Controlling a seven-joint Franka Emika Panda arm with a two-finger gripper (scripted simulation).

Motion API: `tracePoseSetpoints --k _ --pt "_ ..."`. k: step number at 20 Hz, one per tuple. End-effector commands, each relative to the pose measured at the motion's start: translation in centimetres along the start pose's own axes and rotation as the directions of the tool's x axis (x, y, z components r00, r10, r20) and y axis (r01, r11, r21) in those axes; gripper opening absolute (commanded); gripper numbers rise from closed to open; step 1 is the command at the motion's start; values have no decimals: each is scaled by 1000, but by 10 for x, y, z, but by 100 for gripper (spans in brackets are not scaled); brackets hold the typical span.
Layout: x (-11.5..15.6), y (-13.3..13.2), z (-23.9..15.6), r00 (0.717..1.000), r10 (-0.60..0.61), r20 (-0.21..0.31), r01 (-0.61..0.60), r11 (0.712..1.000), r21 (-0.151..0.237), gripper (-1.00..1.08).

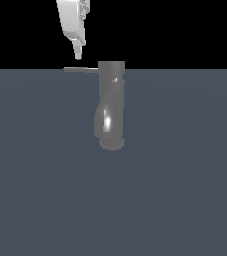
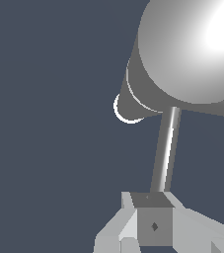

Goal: Turn on the faucet by rotating a designated handle.

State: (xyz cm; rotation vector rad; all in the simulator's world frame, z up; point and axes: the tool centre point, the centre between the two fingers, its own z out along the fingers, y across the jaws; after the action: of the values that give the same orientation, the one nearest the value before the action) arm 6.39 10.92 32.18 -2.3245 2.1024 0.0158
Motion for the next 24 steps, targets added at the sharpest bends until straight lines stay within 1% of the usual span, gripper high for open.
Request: tracePoseSetpoints --k 1,7,14,19,24 --pt "-5 -8 10 999 46 -3 -46 999 1 -100" --pt "-14 -20 29 993 119 -9 -119 993 2 -100" --pt "-19 -25 37 988 153 -12 -153 988 3 -100" --pt "-19 -25 38 988 152 -12 -152 988 3 -100" --pt "-20 -12 38 988 152 -12 -152 988 3 -100"
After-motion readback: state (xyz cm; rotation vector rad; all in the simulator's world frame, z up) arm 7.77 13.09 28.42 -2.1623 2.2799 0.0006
